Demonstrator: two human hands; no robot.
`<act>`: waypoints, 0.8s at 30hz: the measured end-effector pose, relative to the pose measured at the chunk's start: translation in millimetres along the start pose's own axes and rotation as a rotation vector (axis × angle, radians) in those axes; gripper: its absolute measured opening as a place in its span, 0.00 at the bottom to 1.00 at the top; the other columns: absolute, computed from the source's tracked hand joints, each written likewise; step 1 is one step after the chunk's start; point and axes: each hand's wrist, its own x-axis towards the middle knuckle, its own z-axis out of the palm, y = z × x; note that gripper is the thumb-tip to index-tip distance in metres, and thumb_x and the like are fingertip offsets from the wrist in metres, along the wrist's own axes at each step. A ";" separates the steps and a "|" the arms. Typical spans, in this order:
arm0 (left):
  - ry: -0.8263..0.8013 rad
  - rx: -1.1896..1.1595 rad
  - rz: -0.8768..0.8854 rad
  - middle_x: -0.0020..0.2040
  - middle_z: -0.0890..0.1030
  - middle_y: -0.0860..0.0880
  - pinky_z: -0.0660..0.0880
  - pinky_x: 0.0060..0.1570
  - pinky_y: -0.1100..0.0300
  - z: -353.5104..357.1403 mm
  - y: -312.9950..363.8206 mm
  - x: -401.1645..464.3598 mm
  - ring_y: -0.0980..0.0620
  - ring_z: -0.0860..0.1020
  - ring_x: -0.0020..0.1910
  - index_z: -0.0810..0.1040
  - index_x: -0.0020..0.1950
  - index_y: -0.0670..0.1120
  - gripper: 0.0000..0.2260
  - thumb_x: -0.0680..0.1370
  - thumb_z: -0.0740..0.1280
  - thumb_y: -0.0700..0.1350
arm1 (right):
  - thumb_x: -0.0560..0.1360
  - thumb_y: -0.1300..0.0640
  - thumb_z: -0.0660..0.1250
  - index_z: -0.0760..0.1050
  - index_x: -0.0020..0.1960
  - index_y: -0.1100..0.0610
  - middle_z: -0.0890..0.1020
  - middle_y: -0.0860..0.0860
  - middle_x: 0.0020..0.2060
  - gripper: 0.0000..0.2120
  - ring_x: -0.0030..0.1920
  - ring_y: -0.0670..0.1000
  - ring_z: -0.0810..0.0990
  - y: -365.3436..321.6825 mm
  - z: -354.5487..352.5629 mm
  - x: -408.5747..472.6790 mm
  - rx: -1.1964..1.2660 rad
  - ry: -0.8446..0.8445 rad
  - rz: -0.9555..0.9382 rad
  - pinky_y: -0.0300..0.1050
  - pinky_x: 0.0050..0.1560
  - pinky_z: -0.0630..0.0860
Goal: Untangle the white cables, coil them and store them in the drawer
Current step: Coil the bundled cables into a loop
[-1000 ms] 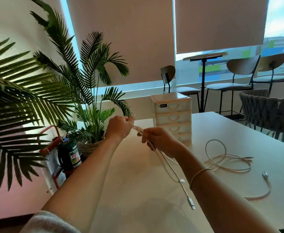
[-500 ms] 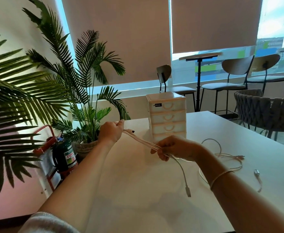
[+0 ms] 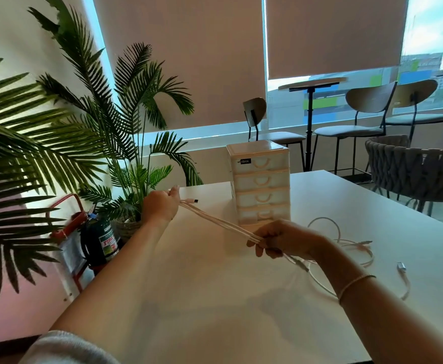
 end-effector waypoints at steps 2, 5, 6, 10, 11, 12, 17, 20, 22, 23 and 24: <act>0.008 0.016 0.005 0.50 0.80 0.33 0.66 0.42 0.56 -1.4 0.2 0.5 0.38 0.77 0.51 0.80 0.51 0.33 0.23 0.81 0.55 0.51 | 0.77 0.69 0.57 0.78 0.44 0.57 0.78 0.49 0.30 0.14 0.22 0.42 0.68 1.8 1.7 2.2 -0.022 0.071 0.012 0.34 0.25 0.65; 0.014 0.011 -0.006 0.50 0.80 0.33 0.66 0.42 0.57 -0.9 -1.3 2.4 0.38 0.77 0.52 0.80 0.51 0.33 0.23 0.81 0.55 0.51 | 0.78 0.62 0.60 0.78 0.38 0.51 0.77 0.45 0.22 0.14 0.20 0.40 0.67 3.1 3.5 5.9 -0.135 0.148 0.029 0.35 0.26 0.65; 0.014 0.012 -0.008 0.50 0.80 0.33 0.67 0.43 0.56 -1.1 -2.3 3.4 0.38 0.77 0.52 0.80 0.51 0.33 0.23 0.81 0.55 0.51 | 0.78 0.59 0.61 0.78 0.35 0.49 0.76 0.45 0.20 0.15 0.20 0.40 0.67 3.7 3.0 7.0 -0.181 0.192 0.033 0.35 0.27 0.65; 0.028 0.009 -0.007 0.50 0.80 0.33 0.67 0.43 0.56 -3.2 -5.5 7.1 0.38 0.77 0.52 0.80 0.52 0.33 0.22 0.81 0.55 0.51 | 0.74 0.50 0.66 0.75 0.28 0.51 0.72 0.43 0.15 0.16 0.18 0.40 0.67 5.5 -0.9 8.7 -0.255 0.332 0.026 0.32 0.26 0.66; 0.032 0.006 -0.011 0.51 0.80 0.34 0.67 0.44 0.56 -3.7 -5.8 7.9 0.38 0.77 0.52 0.80 0.52 0.33 0.22 0.81 0.55 0.51 | 0.75 0.50 0.66 0.75 0.29 0.51 0.72 0.43 0.16 0.16 0.19 0.40 0.68 5.2 -0.4 7.8 -0.267 0.316 0.025 0.32 0.25 0.66; 0.034 0.006 -0.018 0.51 0.80 0.34 0.68 0.44 0.56 -4.4 -6.4 8.6 0.38 0.77 0.52 0.80 0.53 0.34 0.22 0.81 0.55 0.51 | 0.76 0.52 0.65 0.76 0.32 0.51 0.74 0.44 0.18 0.14 0.20 0.41 0.68 5.6 0.7 7.0 -0.265 0.278 0.023 0.33 0.26 0.67; 0.047 0.033 -0.019 0.51 0.80 0.33 0.70 0.46 0.54 -6.9 -7.8 9.7 0.37 0.77 0.53 0.80 0.52 0.33 0.23 0.81 0.55 0.51 | 0.77 0.67 0.60 0.78 0.53 0.61 0.80 0.48 0.37 0.10 0.32 0.41 0.77 17.5 -1.5 2.6 -0.161 0.139 -0.004 0.35 0.37 0.76; 0.037 0.053 -0.014 0.51 0.80 0.33 0.69 0.46 0.54 -7.2 -6.6 6.9 0.37 0.76 0.53 0.79 0.53 0.33 0.23 0.81 0.54 0.51 | 0.77 0.70 0.58 0.77 0.53 0.61 0.80 0.48 0.38 0.12 0.33 0.43 0.78 22.0 -2.9 5.2 -0.184 0.151 0.030 0.34 0.33 0.74; 0.038 0.054 -0.014 0.51 0.80 0.33 0.70 0.46 0.53 -6.8 -5.0 5.9 0.37 0.76 0.53 0.79 0.53 0.33 0.23 0.81 0.54 0.51 | 0.77 0.70 0.57 0.78 0.46 0.57 0.80 0.49 0.35 0.14 0.25 0.41 0.74 23.3 -1.4 8.3 -0.174 0.195 0.067 0.34 0.25 0.69; 0.040 0.057 -0.008 0.51 0.80 0.33 0.70 0.47 0.53 -6.8 -3.8 5.0 0.37 0.76 0.53 0.79 0.53 0.33 0.23 0.81 0.54 0.51 | 0.77 0.68 0.57 0.76 0.42 0.54 0.80 0.49 0.34 0.14 0.22 0.41 0.72 24.1 -0.2 10.2 -0.171 0.214 0.084 0.33 0.23 0.67; 0.044 0.064 0.002 0.51 0.80 0.33 0.71 0.47 0.53 -6.5 -2.6 4.3 0.37 0.76 0.53 0.79 0.54 0.33 0.23 0.82 0.54 0.51 | 0.78 0.66 0.57 0.75 0.40 0.52 0.79 0.48 0.32 0.14 0.22 0.41 0.72 24.7 1.0 12.4 -0.189 0.236 0.092 0.32 0.23 0.66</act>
